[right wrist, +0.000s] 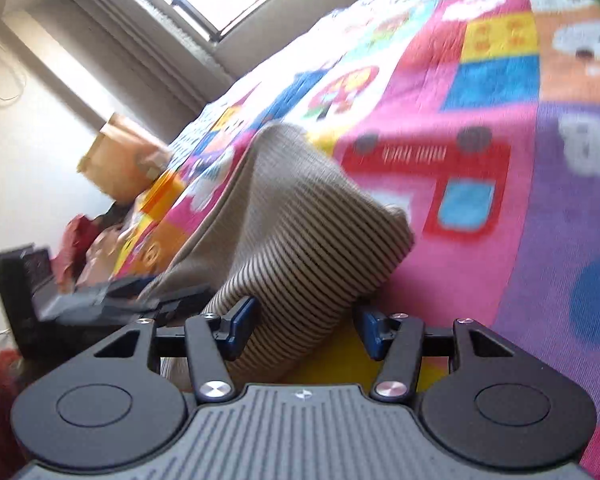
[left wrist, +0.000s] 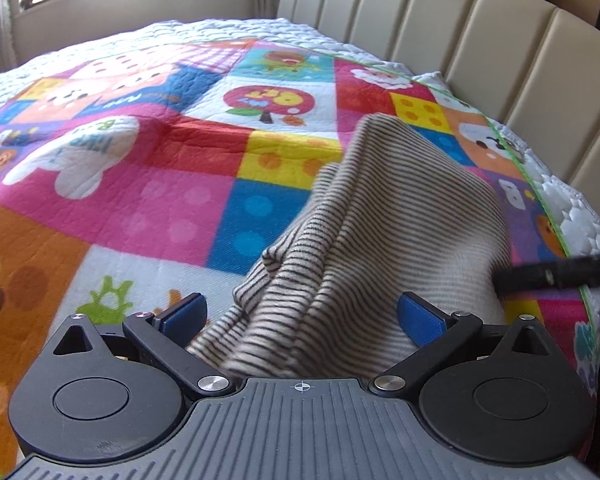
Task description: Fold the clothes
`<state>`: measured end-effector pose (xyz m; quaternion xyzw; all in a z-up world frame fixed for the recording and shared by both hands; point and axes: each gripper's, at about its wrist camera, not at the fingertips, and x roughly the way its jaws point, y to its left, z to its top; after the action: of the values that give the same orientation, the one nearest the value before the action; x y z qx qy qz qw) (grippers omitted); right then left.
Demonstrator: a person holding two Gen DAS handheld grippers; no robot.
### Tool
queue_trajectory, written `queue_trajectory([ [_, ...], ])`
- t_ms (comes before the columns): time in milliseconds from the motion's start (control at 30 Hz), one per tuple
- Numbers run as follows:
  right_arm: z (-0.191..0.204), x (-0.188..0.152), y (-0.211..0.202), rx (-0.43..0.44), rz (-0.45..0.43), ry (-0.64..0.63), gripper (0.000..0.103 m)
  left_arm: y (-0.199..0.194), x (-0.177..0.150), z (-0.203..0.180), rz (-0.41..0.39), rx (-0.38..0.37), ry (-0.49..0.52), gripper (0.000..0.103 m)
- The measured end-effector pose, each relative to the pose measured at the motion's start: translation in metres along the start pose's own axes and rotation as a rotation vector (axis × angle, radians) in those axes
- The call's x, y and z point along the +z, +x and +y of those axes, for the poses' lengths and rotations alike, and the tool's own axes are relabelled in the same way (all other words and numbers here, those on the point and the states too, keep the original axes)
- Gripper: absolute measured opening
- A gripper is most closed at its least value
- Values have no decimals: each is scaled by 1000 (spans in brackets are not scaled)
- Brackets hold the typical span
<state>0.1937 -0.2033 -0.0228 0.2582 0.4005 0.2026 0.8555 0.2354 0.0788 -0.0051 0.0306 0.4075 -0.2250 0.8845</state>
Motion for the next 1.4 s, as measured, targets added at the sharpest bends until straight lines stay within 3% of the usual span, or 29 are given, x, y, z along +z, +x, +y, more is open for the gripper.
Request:
queue_trajectory([
  [100, -1, 18, 10, -35, -39, -10, 54, 0, -1, 0, -1, -2, 5, 103],
  [233, -6, 30, 18, -69, -71, -32, 65, -4, 2, -2, -20, 2, 22, 103],
  [433, -25, 20, 11, -44, -59, 26, 79, 8, 6, 1, -22, -23, 26, 103],
  [567, -32, 9, 6, 39, 0, 118, 78, 12, -2, -7, -17, -99, -9, 103],
  [633, -27, 10, 10, 59, 26, 114, 60, 12, -8, -16, -16, -146, -23, 103],
  [700, -20, 16, 13, 54, 22, 68, 57, 12, -14, -24, -14, -193, -37, 102],
  [1000, 8, 84, 52, -119, 8, -192, 59, 11, -43, -64, -12, -395, -90, 102],
  [1200, 28, 60, 21, -186, -69, -409, 64, -17, -58, -49, -75, -385, -145, 103],
  [1400, 81, -14, -11, -207, -246, -719, 64, -42, -64, 0, -195, -149, -363, 103],
])
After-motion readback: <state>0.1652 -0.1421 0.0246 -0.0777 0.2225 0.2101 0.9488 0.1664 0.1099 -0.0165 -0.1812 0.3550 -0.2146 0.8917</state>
